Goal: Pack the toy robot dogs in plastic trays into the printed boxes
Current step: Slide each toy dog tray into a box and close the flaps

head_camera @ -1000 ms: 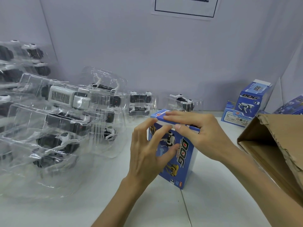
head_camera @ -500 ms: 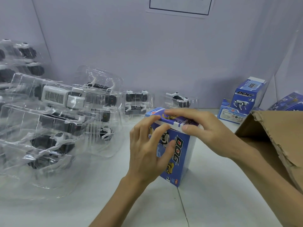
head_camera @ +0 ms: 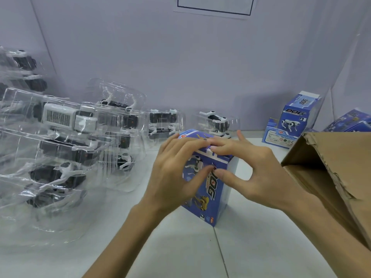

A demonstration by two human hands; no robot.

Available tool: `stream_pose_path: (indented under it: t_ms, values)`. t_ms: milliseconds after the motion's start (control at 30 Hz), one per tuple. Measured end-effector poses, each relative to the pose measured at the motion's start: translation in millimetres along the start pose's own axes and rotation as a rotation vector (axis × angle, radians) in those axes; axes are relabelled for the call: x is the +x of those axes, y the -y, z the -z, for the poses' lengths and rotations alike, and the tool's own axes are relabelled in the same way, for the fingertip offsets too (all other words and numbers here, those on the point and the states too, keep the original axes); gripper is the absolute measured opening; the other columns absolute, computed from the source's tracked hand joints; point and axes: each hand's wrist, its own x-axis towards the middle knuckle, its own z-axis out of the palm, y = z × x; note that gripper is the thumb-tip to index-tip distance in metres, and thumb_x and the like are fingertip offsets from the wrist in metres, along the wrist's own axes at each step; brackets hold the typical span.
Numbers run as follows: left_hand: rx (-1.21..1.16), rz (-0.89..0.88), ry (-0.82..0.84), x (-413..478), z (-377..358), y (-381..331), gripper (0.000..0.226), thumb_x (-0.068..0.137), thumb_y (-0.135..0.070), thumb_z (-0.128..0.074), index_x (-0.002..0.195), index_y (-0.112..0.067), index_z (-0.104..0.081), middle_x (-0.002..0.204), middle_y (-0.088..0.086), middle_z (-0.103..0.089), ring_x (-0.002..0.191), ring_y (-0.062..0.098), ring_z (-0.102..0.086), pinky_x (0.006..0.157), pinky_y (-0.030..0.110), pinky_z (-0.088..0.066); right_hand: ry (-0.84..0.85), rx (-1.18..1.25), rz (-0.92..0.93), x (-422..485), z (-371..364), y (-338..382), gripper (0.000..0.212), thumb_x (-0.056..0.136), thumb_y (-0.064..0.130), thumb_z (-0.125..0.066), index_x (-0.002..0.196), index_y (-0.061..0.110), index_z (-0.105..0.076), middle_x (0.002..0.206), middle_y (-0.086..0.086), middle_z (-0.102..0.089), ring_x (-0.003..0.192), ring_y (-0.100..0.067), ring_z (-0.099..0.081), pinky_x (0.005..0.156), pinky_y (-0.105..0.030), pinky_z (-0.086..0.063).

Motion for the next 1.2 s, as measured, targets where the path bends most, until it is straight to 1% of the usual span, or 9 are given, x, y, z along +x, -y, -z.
stream_pose_path:
  t_ms: [167, 400, 500, 600, 700, 867, 1033, 1133, 1200]
  values:
    - [0.008, 0.028, 0.046, 5.3, 5.6, 12.6, 0.035, 0.087, -0.032, -0.073, 0.111, -0.007, -0.074, 0.112, 0.005, -0.07, 0.105, 0.022, -0.064, 0.098, 0.039, -0.05, -0.078, 0.017, -0.011, -5.2, -6.6, -4.2, 0.037, 0.087, 0.025, -0.071, 0.123, 0.03, -0.062, 0.136, 0.023, -0.057, 0.129, 0.001, -0.052, 0.121, -0.051, -0.026]
    - [0.03, 0.03, 0.009, 2.2, 3.1, 10.2, 0.028, 0.087, -0.032, -0.073, 0.101, -0.008, -0.077, 0.1, 0.003, -0.07, 0.091, 0.025, -0.064, 0.082, 0.032, -0.051, -0.097, 0.026, -0.057, -7.3, -12.8, -3.8, 0.023, 0.088, 0.022, -0.069, 0.112, 0.02, -0.072, 0.13, 0.017, -0.063, 0.127, 0.001, -0.054, 0.12, -0.038, -0.03]
    - [-0.002, 0.044, -0.015, -0.7, 0.0, 11.3, 0.029, 0.088, -0.032, -0.073, 0.105, -0.009, -0.075, 0.108, 0.002, -0.069, 0.099, 0.021, -0.063, 0.086, 0.032, -0.052, -0.057, 0.09, -0.153, -0.6, -2.5, 6.2, 0.019, 0.086, 0.037, -0.071, 0.104, 0.031, -0.07, 0.131, 0.023, -0.061, 0.125, 0.001, -0.054, 0.101, -0.03, -0.048]
    - [-0.006, 0.113, -0.048, -7.7, -4.8, 16.5, 0.049, 0.086, -0.035, -0.075, 0.127, -0.011, -0.064, 0.133, 0.005, -0.059, 0.123, 0.018, -0.056, 0.102, 0.027, -0.046, 0.107, -0.167, -0.283, 15.8, 13.2, 10.6, 0.026, 0.081, 0.051, -0.07, 0.095, 0.039, -0.051, 0.13, 0.019, -0.06, 0.117, -0.004, -0.055, 0.086, -0.028, -0.048]
    - [-0.198, 0.447, 0.038, -20.2, -8.4, 27.6, 0.08, 0.078, -0.045, -0.078, 0.146, -0.021, -0.043, 0.146, -0.005, -0.048, 0.133, 0.006, -0.048, 0.108, 0.019, -0.038, 0.327, -0.29, -0.481, 37.0, 34.2, 9.3, 0.032, 0.073, 0.058, -0.065, 0.086, 0.04, -0.041, 0.098, 0.007, -0.066, 0.088, -0.019, -0.06, 0.067, -0.033, -0.047]
    - [-0.651, 1.028, 0.592, -41.2, -4.9, 51.7, 0.082, 0.068, -0.063, -0.072, 0.139, -0.03, -0.048, 0.135, -0.006, -0.063, 0.117, 0.006, -0.063, 0.089, 0.017, -0.05, 0.352, 0.033, -0.635, 57.1, 53.7, -10.4, 0.031, 0.072, 0.04, -0.078, 0.072, 0.025, -0.051, 0.103, -0.004, -0.071, 0.093, -0.019, -0.072, 0.067, -0.037, -0.062]
    - [-0.794, 1.369, 0.325, -39.7, 3.2, 63.6, 0.07, 0.085, -0.077, -0.051, 0.123, -0.02, -0.064, 0.107, 0.005, -0.075, 0.087, 0.027, -0.074, 0.069, 0.035, -0.059, -0.024, 0.402, -0.81, 32.7, 42.1, -44.7, 0.027, 0.087, 0.022, -0.074, 0.077, 0.011, -0.052, 0.092, -0.01, -0.075, 0.087, -0.02, -0.075, 0.059, -0.035, -0.061]
    - [-0.95, 1.543, 0.307, -39.1, 10.8, 67.2, 0.083, 0.087, -0.081, -0.028, 0.122, -0.015, -0.064, 0.097, 0.013, -0.076, 0.075, 0.037, -0.074, 0.053, 0.034, -0.058, -0.167, 0.685, -0.666, 7.3, 22.5, -55.6, 0.028, 0.083, 0.0, -0.071, 0.076, 0.01, -0.046, 0.114, -0.018, -0.07, 0.11, -0.037, -0.067, 0.074, -0.041, -0.061]
    - [-1.051, 1.49, 0.307, -38.0, 9.3, 65.4, 0.086, 0.082, -0.083, -0.028, 0.124, -0.017, -0.065, 0.107, 0.017, -0.074, 0.08, 0.039, -0.074, 0.055, 0.035, -0.059, -0.174, 0.727, -0.519, -7.7, 4.1, -59.2, 0.029, 0.073, -0.017, -0.064, 0.078, 0.005, -0.047, 0.135, -0.009, -0.062, 0.126, -0.025, -0.058, 0.089, -0.043, -0.052]
